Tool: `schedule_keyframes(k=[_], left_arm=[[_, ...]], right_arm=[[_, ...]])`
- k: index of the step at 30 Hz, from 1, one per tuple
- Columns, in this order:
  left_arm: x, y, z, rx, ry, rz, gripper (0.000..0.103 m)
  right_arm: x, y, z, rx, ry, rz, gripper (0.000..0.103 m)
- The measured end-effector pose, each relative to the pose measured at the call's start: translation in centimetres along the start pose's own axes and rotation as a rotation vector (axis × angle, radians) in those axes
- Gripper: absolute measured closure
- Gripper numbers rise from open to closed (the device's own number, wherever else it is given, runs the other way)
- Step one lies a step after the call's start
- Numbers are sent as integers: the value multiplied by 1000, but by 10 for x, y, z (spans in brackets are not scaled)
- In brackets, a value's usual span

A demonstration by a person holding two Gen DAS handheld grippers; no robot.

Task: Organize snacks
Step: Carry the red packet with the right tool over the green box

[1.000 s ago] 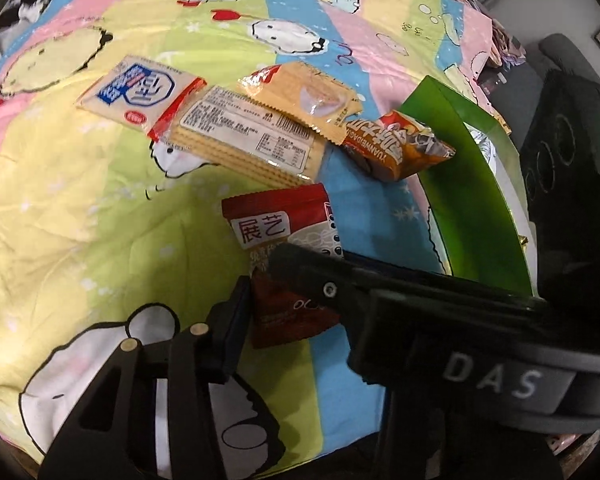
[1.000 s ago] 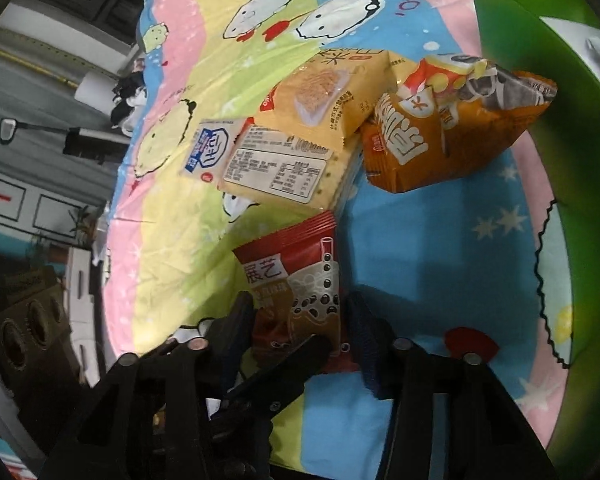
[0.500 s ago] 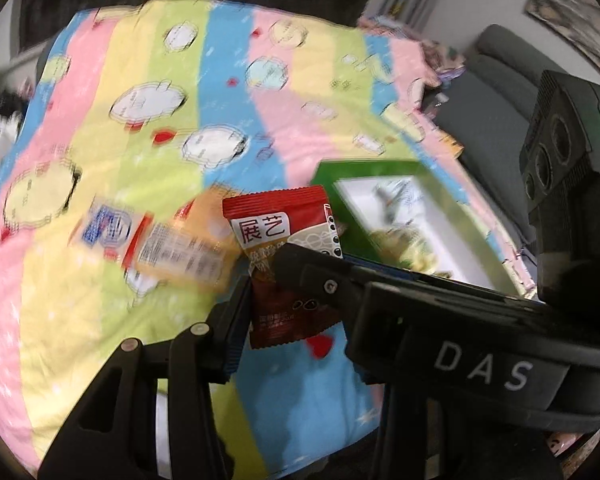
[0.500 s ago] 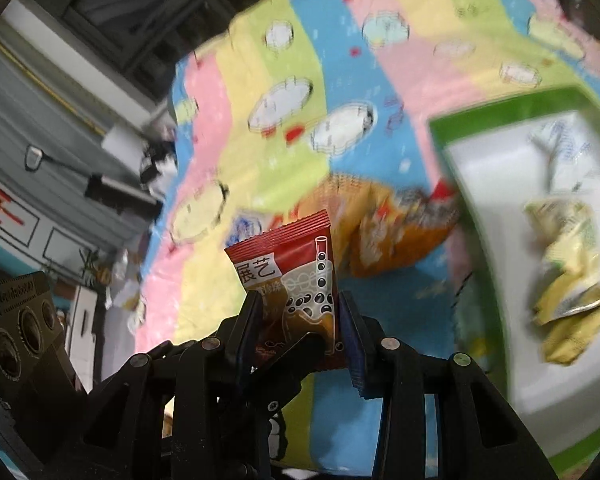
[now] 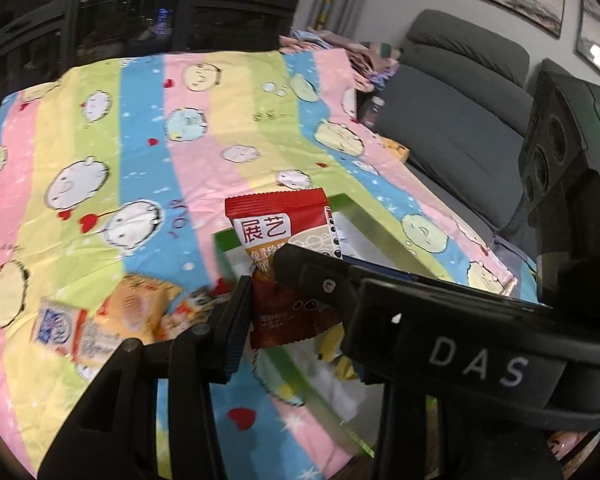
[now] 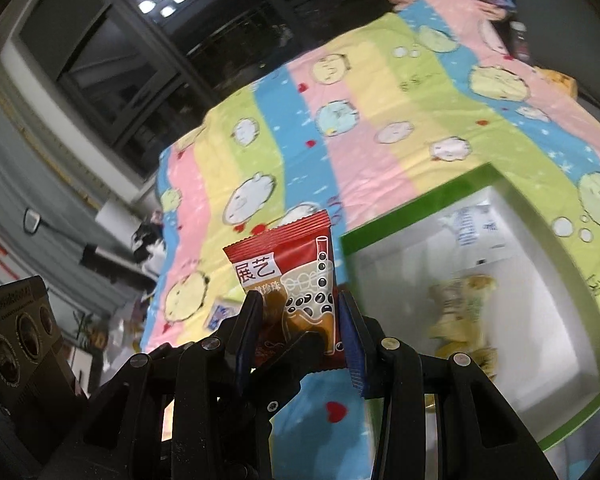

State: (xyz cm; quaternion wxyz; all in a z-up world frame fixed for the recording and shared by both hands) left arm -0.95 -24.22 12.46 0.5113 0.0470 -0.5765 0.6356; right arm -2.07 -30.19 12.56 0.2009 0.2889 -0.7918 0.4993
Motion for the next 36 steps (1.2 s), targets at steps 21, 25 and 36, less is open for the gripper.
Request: schedule_keyframes(k=[21,25,36], left_arm=[[-110,14,19,-34,48,-231,62],[-121,19,18,-26,46,-261,62],[-129,21,20,-39,42,-274,62]], right_arm=[[-48,12,106,-197,73,-92,61],[-56,18,115,-222,75,-115,61],[-60,23,125,-254,76,-125,61]])
Point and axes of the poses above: each gripper's, at about its wrist camera, not at the fingertips, and x roughly against the way its jaws point, z to its right, y to its underside, the point moved 6 cm from there along -x, roughly the way its jaws point, and after that the axes turned 10 degrees about x, right-handed, at the moved point
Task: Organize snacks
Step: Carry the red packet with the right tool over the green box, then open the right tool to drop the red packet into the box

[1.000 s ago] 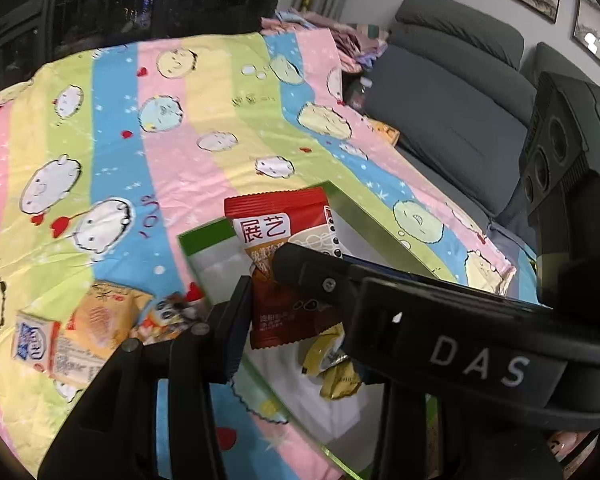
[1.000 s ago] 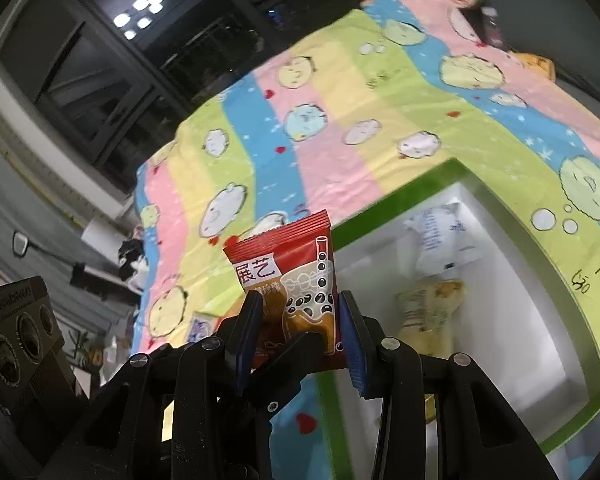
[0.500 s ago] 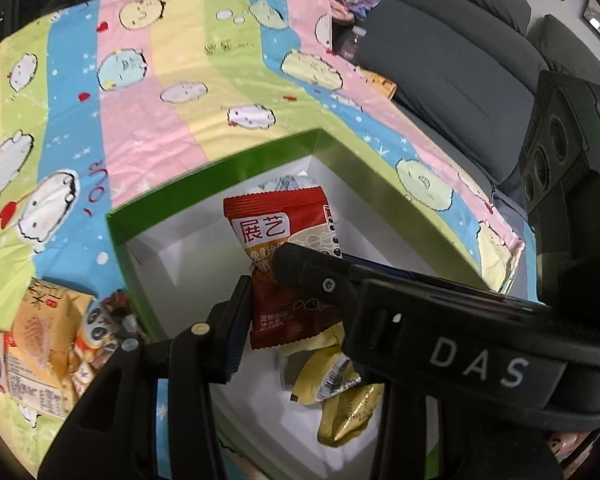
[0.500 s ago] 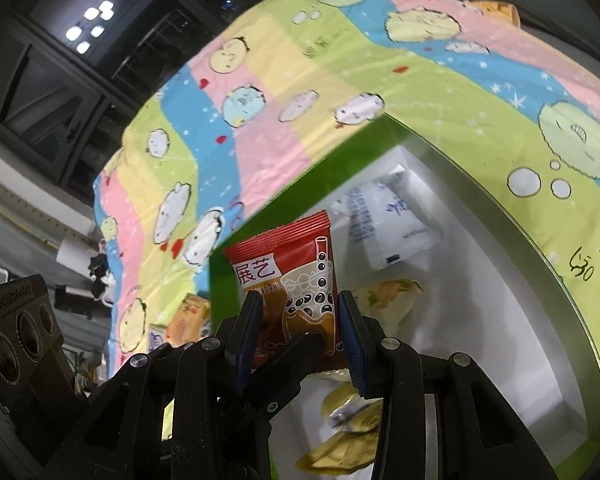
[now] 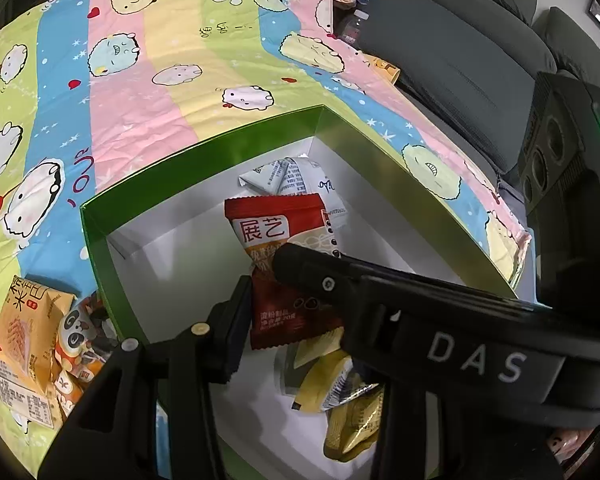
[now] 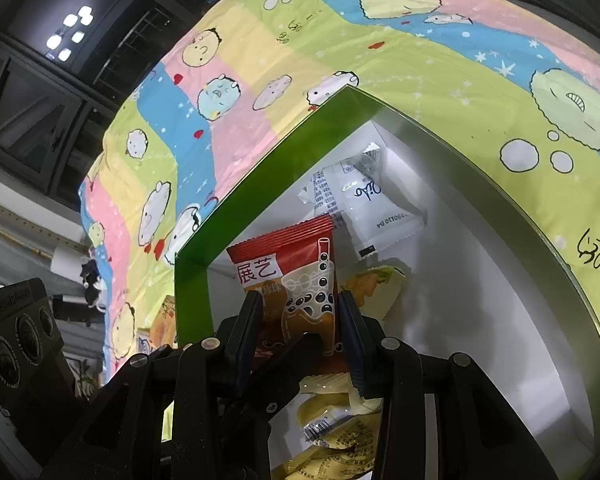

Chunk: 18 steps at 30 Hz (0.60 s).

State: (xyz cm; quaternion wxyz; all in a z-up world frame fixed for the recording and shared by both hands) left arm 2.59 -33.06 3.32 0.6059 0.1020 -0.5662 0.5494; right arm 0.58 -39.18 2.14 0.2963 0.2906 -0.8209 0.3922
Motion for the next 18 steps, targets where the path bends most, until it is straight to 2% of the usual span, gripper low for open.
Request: schedule_keyframes(k=[9,18], left_arm=[[-6,-1,3,8,16,-7,60],[-3,0,4,30,1,-6,56]], right_arm=[[1,0,8,-39,7,3,61],[6,-1,6,-32,23,19,61]])
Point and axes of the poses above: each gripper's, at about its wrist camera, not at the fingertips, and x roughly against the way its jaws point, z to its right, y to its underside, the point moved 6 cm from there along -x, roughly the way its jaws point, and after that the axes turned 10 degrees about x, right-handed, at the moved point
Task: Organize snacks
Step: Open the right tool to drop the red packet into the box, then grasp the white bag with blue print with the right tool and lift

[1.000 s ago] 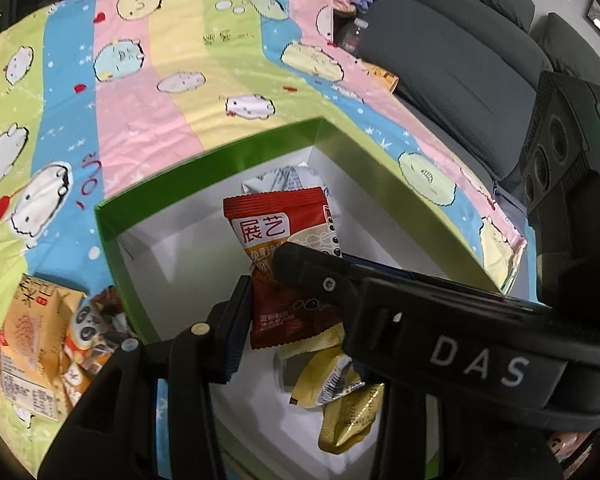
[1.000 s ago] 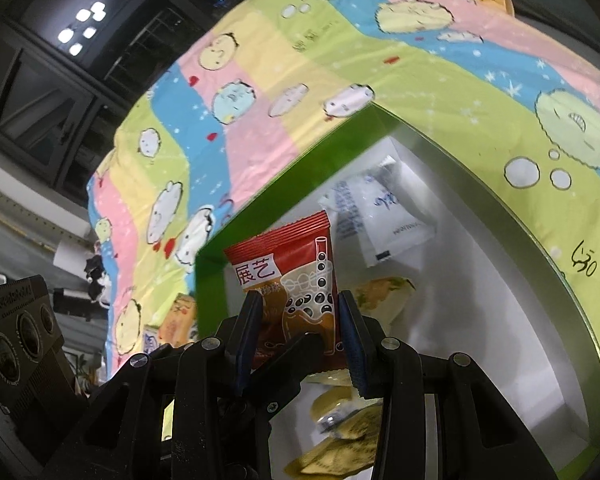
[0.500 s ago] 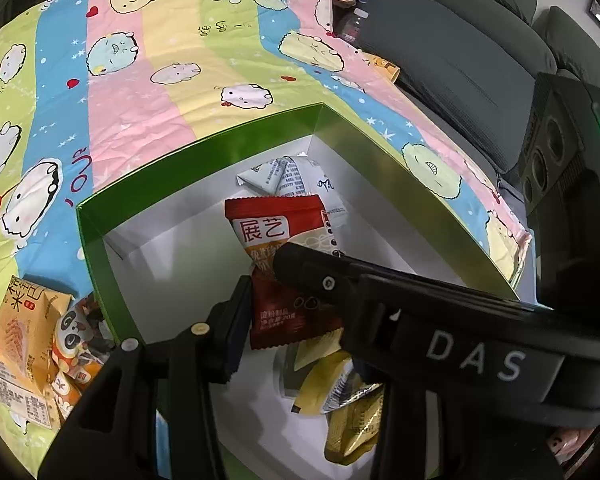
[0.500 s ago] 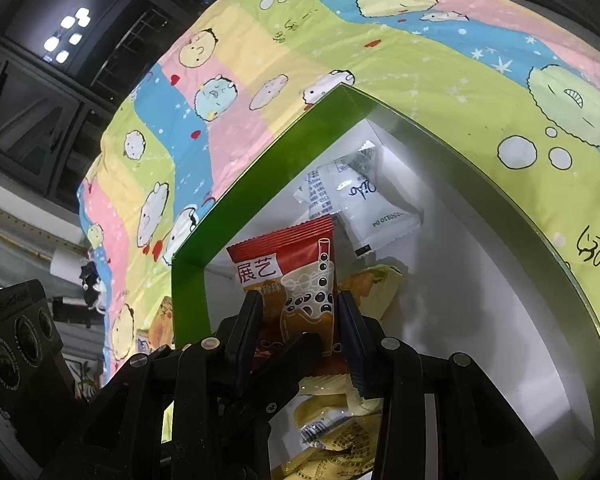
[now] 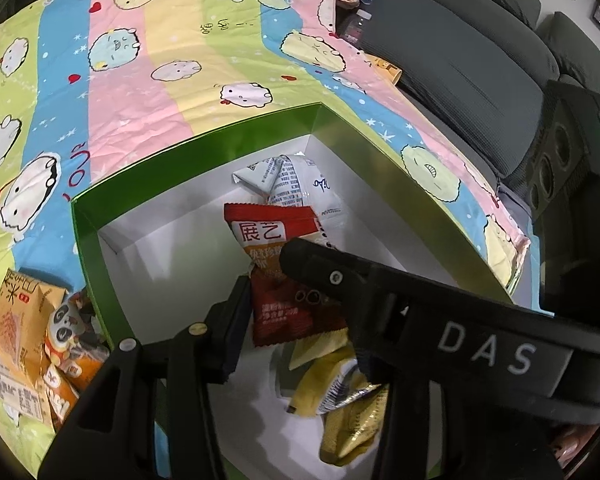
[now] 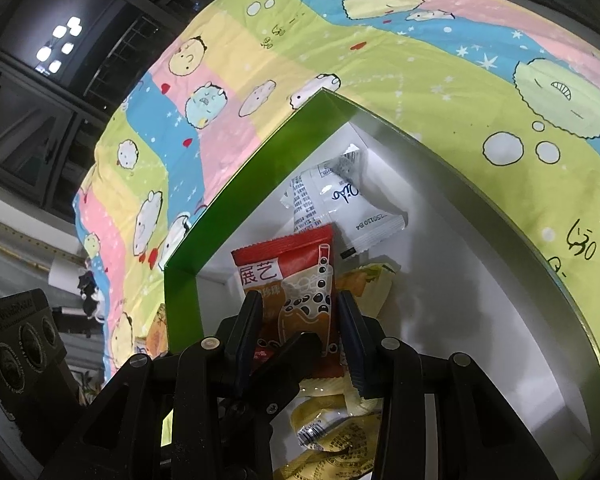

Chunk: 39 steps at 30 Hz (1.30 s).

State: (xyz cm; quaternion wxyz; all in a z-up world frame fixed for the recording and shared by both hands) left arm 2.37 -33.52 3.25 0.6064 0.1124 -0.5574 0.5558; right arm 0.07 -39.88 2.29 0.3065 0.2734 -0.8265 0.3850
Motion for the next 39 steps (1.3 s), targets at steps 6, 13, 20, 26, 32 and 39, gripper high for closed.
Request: schedule_keyframes(k=[6,13,20,26,32,39], left_arm=[[24,4,9,-13,-10,36,32],[75,8,7,-38,-21,135,24],[133,10,-23,28,-35,253,12],[170,21,-76,133,-117,319,10],[212,34,-165,336,-220,369,10],[227,57,-261,585,-303,365,10]], right_arm=[[25,-1,-6,20,8,67,50],[60,0,-28,48,-10,144,35],[74,9,-66,138,-14,158,27],[70,18,-110,218,-60,129,26],[51,26,-173,330,-142,58,24],[-6,35,-250,455,-243,-102,22]])
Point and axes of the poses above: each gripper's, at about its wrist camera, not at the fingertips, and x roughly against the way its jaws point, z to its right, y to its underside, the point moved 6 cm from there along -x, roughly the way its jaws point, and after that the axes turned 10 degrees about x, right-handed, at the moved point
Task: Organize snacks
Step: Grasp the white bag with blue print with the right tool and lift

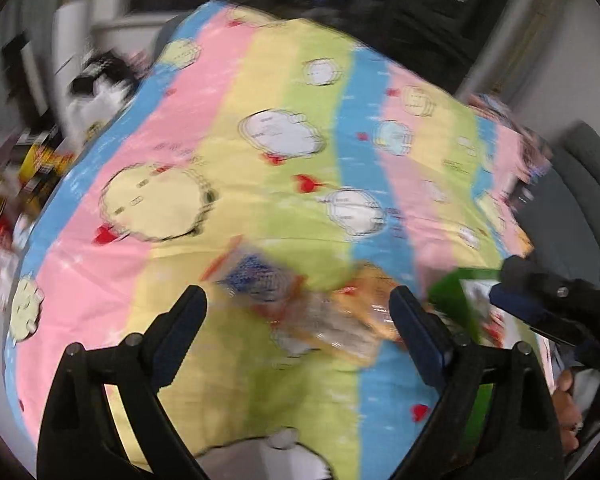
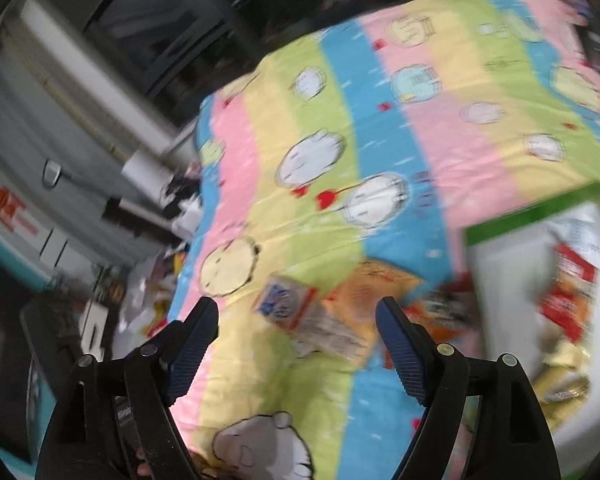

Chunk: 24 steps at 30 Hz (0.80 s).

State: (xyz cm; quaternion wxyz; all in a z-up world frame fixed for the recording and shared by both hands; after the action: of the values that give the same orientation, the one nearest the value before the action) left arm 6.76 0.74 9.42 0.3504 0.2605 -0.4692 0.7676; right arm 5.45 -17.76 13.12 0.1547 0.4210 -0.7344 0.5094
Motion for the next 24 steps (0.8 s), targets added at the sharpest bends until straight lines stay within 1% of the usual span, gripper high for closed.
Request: schedule_keyframes(k=[1,2,4,6,7,8,9,10,11,12,13,14,15,16,17,18,19,20,22,23,24], left_arm=[[-7,-1,-10,29,-6,-15,11],[-12,0,-17,49,-3,-29,11],[-28,3,-29,94,2,-70,12],[-48,7,-37,124,2,-114,12],[-58,8,-39,136,0,-135,15],[-61,10,-40,144,0,-146,20],[-70,12,-41,156,4,-159,22],[-75,12,-42,166,10,-168,24],[-81,13,-42,179,17,-181,28],[-87,14,-43,195,24,-192,31],[-94,14,-44,220,30,-208,35],[-96,14,-45,236,30,-214,38],[-98,14,-46,255,34,-217,40],[-101,14,-48,280,38,-217,45],[-102,13,-50,297,40,-221,51],[-104,13,-51,319,47,-225,53],[-108,13,-55,351,59,-232,60],[-111,14,-58,380,71,-237,66],[-112,13,-64,420,89,-230,73],[-113,13,-65,418,87,-240,77],[-112,13,-64,408,78,-240,77]], right_arm=[[-19,-4,-6,11,-20,-38,22],[-27,-5,-10,18,-32,-57,22],[-64,-8,-17,42,-58,-139,22],[-90,-8,-20,63,-60,-198,22],[-107,-8,-22,84,-54,-235,22],[-120,-8,-24,100,-52,-264,22],[-138,-8,-26,128,-52,-307,22],[-151,-8,-28,150,-52,-333,22],[-159,-9,-30,167,-50,-350,22],[-171,-9,-32,197,-40,-374,24],[-183,-9,-34,230,-28,-400,28],[-192,-8,-36,256,-21,-422,31],[-202,-6,-38,281,-14,-447,31],[-212,-3,-38,301,-11,-480,33],[-219,-1,-39,315,-13,-506,34],[-225,3,-39,328,-16,-533,37],[-232,7,-40,342,-30,-558,37],[-234,9,-40,351,-36,-562,37],[-240,12,-39,391,-14,-567,38],[-243,15,-39,386,-15,-587,41],[-247,19,-38,364,-36,-607,42]])
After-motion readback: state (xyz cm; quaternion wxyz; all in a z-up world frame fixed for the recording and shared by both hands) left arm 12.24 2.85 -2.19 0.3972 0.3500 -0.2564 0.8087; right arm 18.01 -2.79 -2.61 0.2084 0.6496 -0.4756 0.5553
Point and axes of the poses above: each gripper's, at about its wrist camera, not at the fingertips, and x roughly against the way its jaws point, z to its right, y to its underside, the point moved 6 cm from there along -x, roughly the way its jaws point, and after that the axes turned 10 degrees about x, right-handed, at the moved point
